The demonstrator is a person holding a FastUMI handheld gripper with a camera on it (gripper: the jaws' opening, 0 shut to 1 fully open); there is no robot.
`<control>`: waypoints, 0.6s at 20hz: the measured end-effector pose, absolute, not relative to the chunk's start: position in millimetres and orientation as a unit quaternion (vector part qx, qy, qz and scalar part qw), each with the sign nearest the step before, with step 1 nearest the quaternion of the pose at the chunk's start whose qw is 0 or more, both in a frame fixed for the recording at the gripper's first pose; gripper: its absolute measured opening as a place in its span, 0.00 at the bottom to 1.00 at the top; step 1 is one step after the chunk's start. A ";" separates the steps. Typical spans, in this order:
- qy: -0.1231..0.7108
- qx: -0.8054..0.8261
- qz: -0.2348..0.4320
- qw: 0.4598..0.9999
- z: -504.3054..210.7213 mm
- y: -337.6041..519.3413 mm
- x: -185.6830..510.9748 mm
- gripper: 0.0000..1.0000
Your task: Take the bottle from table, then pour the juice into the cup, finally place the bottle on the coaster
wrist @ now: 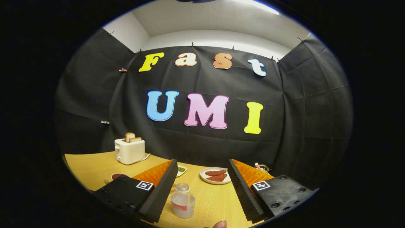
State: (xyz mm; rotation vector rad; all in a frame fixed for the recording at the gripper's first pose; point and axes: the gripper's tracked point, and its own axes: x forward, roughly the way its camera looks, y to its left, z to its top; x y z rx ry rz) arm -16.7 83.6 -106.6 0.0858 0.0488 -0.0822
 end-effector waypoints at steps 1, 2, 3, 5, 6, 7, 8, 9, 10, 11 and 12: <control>0.032 0.041 -0.045 0.998 -118.0 88.8 -16.5 0.97; 0.039 0.040 -0.049 0.997 -130.3 92.8 -17.8 0.97; 0.043 0.041 -0.053 0.997 -142.2 97.9 -19.7 0.97; 0.061 0.044 -0.057 0.996 -167.4 110.7 -21.8 0.97; 0.069 0.044 -0.060 0.995 -180.0 116.0 -22.3 0.97; 0.078 0.043 -0.065 0.994 -190.3 118.7 -22.5 0.97; 0.083 0.042 -0.070 0.993 -199.5 119.5 -21.8 0.97; 0.085 0.043 -0.076 0.993 -205.6 121.0 -20.3 0.97; 0.090 0.045 -0.079 0.992 -213.4 122.9 -19.5 0.97; 0.092 0.048 -0.080 0.991 -221.1 127.2 -17.4 0.97; 0.094 0.047 -0.083 0.991 -226.2 129.0 -15.8 0.97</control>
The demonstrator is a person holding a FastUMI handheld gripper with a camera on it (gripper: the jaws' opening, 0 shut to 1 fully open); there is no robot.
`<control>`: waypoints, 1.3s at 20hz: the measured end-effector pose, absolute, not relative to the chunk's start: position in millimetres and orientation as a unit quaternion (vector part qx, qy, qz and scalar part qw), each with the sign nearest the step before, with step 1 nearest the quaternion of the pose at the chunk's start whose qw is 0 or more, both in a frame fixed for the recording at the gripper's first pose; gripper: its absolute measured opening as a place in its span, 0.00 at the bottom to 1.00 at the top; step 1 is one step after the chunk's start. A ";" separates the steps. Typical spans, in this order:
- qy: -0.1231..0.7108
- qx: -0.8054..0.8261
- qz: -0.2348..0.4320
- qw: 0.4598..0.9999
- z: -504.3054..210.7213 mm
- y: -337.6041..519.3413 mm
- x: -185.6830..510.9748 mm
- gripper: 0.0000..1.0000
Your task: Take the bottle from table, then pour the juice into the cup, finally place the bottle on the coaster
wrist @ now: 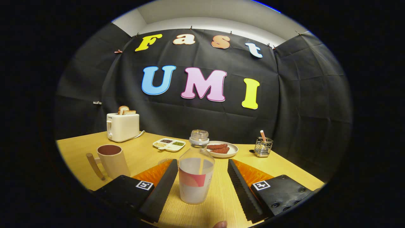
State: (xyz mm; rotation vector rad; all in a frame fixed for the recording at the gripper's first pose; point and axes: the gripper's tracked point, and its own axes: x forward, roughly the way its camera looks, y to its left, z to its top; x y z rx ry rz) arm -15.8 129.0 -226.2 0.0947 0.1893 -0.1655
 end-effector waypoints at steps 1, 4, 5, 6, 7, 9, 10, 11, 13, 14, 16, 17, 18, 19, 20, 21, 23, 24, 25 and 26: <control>0.096 0.048 -0.084 0.991 -230.7 130.0 -13.9 0.97; 0.095 0.055 -0.088 0.990 -240.2 134.5 -5.8 0.97; 0.096 0.055 -0.093 0.990 -244.8 132.7 -3.0 0.97; 0.095 0.057 -0.094 0.989 -247.2 132.9 -0.2 0.94; 0.096 0.060 -0.097 0.989 -250.1 133.2 2.7 0.89; 0.098 0.057 -0.107 0.988 -254.0 129.5 8.6 0.79; 0.100 0.058 -0.111 0.987 -252.7 126.9 11.5 0.80; 0.110 0.058 -0.120 0.985 -253.7 124.9 11.9 0.78; 0.122 0.045 -0.133 0.983 -243.5 119.9 12.6 0.75; 0.126 0.031 -0.134 0.982 -235.6 119.5 13.9 0.74; 0.137 -0.003 -0.123 0.983 -219.1 125.2 13.4 0.72; 0.139 -0.021 -0.114 0.983 -207.5 128.6 12.6 0.71; 0.142 -0.044 -0.106 0.983 -197.5 131.9 13.1 0.71; 0.142 -0.071 -0.101 0.982 -186.3 133.1 11.9 0.71; 0.143 -0.101 -0.096 0.980 -175.3 135.0 11.7 0.69; 0.144 -0.136 -0.091 0.976 -163.4 137.0 11.1 0.69; 0.141 -0.192 -0.080 0.968 -142.4 142.6 12.4 0.69; 0.135 -0.210 -0.071 0.966 -132.9 149.0 14.0 0.69; 0.130 -0.233 -0.073 0.961 -123.5 149.8 15.0 0.69; 0.126 -0.260 -0.076 0.954 -115.8 149.6 15.5 0.69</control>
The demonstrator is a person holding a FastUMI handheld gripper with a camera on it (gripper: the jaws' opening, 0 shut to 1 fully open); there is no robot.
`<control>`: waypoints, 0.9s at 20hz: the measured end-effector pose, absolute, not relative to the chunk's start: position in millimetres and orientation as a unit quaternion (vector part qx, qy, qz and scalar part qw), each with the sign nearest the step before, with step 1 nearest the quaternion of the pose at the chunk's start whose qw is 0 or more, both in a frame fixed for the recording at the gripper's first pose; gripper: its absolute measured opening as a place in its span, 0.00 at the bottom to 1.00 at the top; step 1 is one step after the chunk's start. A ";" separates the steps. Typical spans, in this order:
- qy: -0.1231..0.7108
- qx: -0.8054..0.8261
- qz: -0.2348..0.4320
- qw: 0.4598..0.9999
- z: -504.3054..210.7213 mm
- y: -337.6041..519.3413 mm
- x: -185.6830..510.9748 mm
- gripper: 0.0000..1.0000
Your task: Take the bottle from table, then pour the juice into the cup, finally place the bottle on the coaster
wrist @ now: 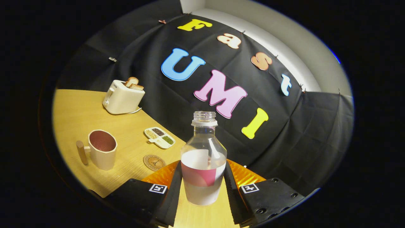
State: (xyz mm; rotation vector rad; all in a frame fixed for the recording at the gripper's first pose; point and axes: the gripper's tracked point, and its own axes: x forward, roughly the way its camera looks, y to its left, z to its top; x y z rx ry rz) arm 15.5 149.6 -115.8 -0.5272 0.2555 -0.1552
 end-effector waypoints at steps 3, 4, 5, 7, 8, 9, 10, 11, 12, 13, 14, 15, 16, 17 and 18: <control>0.120 -0.330 -0.065 0.934 -110.8 164.4 19.6 0.69; 0.121 -0.349 -0.058 0.927 -112.4 169.9 20.7 0.69; 0.121 -0.367 -0.051 0.921 -113.5 175.8 21.6 0.69; 0.122 -0.401 -0.032 0.907 -116.9 189.1 24.8 0.69; 0.122 -0.420 -0.023 0.899 -119.8 194.8 26.3 0.69; 0.122 -0.439 -0.018 0.890 -121.4 198.2 28.9 0.69; 0.122 -0.454 -0.012 0.882 -124.3 202.9 29.7 0.69; 0.123 -0.468 -0.007 0.875 -126.5 206.7 32.2 0.69; 0.124 -0.481 -0.004 0.868 -129.6 210.5 33.1 0.69; 0.127 -0.494 -0.001 0.860 -132.5 213.4 34.2 0.69; 0.130 -0.507 0.002 0.852 -135.9 215.9 35.0 0.69; 0.132 -0.518 0.006 0.845 -139.1 218.6 36.5 0.69; 0.133 -0.527 0.009 0.839 -142.3 221.7 37.3 0.69; 0.132 -0.536 0.014 0.834 -144.5 225.4 38.3 0.69; 0.132 -0.544 0.019 0.828 -146.8 229.4 39.9 0.69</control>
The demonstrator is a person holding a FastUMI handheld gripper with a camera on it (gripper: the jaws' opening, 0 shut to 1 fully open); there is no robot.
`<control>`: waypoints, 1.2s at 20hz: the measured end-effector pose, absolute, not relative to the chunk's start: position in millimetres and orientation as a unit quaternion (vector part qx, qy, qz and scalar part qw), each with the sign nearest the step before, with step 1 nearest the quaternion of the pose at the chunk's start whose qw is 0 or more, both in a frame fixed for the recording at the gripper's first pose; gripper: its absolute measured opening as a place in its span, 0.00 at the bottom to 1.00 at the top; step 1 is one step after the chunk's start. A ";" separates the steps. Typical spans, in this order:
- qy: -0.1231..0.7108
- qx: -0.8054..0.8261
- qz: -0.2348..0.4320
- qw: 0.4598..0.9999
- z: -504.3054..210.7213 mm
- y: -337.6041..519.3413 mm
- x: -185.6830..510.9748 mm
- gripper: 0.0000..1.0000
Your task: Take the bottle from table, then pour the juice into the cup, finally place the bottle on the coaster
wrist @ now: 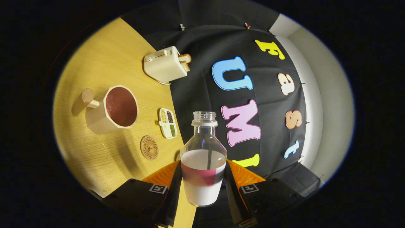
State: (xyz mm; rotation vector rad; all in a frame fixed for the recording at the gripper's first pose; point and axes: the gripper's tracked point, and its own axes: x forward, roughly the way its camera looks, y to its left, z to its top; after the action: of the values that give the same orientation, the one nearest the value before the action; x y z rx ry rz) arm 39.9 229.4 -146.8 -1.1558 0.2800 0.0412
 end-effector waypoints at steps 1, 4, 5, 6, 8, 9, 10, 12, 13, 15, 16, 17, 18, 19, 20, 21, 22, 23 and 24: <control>0.131 -0.554 0.025 0.822 -149.9 232.3 42.5 0.69; 0.124 -0.580 0.038 0.804 -156.7 240.9 43.7 0.69; 0.125 -0.590 0.042 0.797 -160.1 243.8 44.2 0.69; 0.125 -0.600 0.046 0.789 -162.3 245.0 44.2 0.69; 0.125 -0.616 0.054 0.776 -167.4 247.9 45.9 0.69; 0.125 -0.623 0.058 0.770 -169.3 250.6 46.6 0.69; 0.124 -0.629 0.063 0.765 -170.9 252.0 47.5 0.69; 0.120 -0.644 0.070 0.752 -173.3 254.2 50.1 0.69; 0.118 -0.650 0.073 0.747 -173.8 255.5 51.0 0.69; 0.115 -0.660 0.076 0.738 -176.7 255.3 53.9 0.69; 0.114 -0.665 0.079 0.734 -177.7 255.6 54.6 0.69; 0.114 -0.670 0.081 0.729 -179.0 257.3 56.1 0.69; 0.113 -0.675 0.083 0.724 -179.6 258.3 56.9 0.69; 0.111 -0.680 0.086 0.720 -181.0 260.3 57.5 0.69; 0.108 -0.684 0.088 0.716 -181.1 262.0 58.5 0.69; 0.105 -0.688 0.089 0.712 -182.4 263.2 59.5 0.69; 0.103 -0.692 0.091 0.709 -182.5 264.7 58.9 0.69; 0.102 -0.696 0.093 0.705 -183.3 265.3 60.3 0.69; 0.101 -0.699 0.095 0.702 -184.2 266.9 60.1 0.69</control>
State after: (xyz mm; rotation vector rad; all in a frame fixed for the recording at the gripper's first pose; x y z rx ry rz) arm 60.1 266.9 -184.2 -1.5553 0.2238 0.2120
